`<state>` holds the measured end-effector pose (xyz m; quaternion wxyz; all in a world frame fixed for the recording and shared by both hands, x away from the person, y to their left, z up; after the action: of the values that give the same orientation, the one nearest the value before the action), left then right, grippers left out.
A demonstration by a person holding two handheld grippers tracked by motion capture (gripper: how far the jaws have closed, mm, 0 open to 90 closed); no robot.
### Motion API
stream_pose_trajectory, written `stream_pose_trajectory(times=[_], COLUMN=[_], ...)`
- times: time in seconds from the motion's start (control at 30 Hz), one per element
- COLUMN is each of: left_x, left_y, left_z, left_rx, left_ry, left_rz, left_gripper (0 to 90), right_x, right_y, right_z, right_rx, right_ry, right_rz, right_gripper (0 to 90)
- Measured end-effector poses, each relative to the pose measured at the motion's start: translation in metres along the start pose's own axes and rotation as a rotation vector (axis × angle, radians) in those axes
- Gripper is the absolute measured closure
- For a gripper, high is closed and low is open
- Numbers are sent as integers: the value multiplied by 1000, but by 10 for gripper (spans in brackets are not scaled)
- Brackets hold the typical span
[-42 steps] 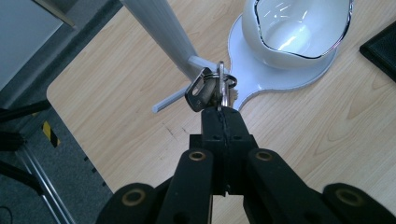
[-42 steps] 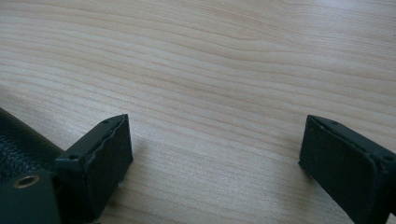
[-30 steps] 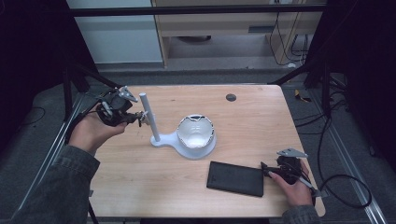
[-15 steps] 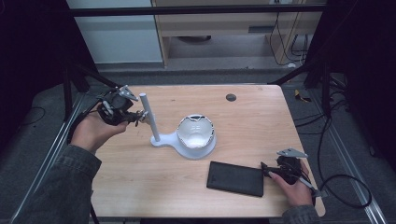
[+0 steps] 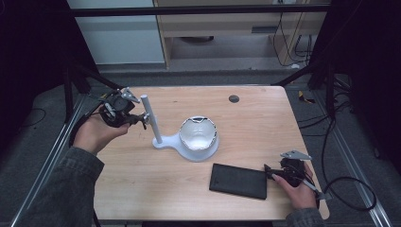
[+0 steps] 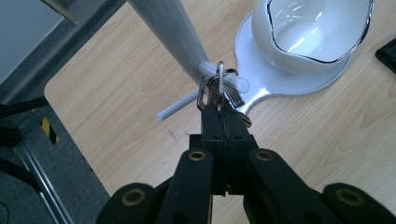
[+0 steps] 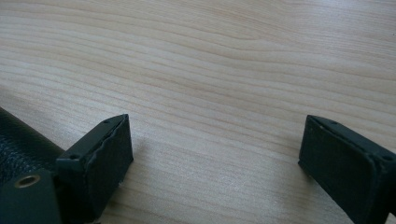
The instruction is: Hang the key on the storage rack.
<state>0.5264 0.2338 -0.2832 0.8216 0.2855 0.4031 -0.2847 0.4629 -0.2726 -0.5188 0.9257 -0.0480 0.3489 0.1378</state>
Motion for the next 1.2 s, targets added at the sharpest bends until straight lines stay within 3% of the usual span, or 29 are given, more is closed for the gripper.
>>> stream_pose_trajectory(times=[0.2, 0.27, 0.37, 0.4, 0.5, 0.67, 0.73, 0.77, 0.9, 1.03, 1.13, 1.2], left_x=[0, -3, -12, -15, -20, -27, -21, -21, -4, 9, 29, 33], left_y=[0, -1, -3, -5, -10, -29, -44, -44, -68, -80, -94, -96], left_z=[-2, -5, -15, -20, -31, -56, -69, -69, -84, -89, -91, -91], left_rx=[0, -6, -18, -20, -24, -17, -5, -5, 2, -8, 1, 6], left_ry=[-11, -61, -133, -156, -192, -269, -281, -281, -299, -311, -291, -287], left_rz=[2, 15, 59, 55, 62, 86, 94, 94, 69, 39, 8, 0], left_gripper=[897, 872, 731, 732, 685, 601, 531, 509, 434, 401, 366, 353], right_x=[0, 0, 0, 0, 0, 0, 0, 0, 0, -3, -8, -10], right_y=[0, 0, 0, 0, 0, 0, 0, 0, -1, -1, 0, 0], right_z=[0, 0, 0, 0, 0, 0, 0, 0, 1, 2, 4, 4], right_rx=[0, 0, 0, 0, 0, 1, 3, 3, 1, -3, -14, -20], right_ry=[0, 0, 0, 0, 0, 0, 1, 1, 5, -10, -31, -40], right_rz=[0, 0, 0, 0, 0, 0, -4, -4, -1, -11, -24, -28], right_gripper=[97, 97, 97, 97, 97, 96, 93, 93, 94, 111, 145, 169])
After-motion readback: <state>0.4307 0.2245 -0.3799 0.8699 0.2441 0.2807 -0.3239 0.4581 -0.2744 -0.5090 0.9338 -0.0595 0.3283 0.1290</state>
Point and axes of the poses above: each handheld gripper's, and its own axes: x roughly forward along the jaws, z roughly out of its top, y roughly to its left, the point moved 1 cm from there along x, roughly forward along the jaws, and after that the axes turned 1 degree about -y, right-handed, at the moved point
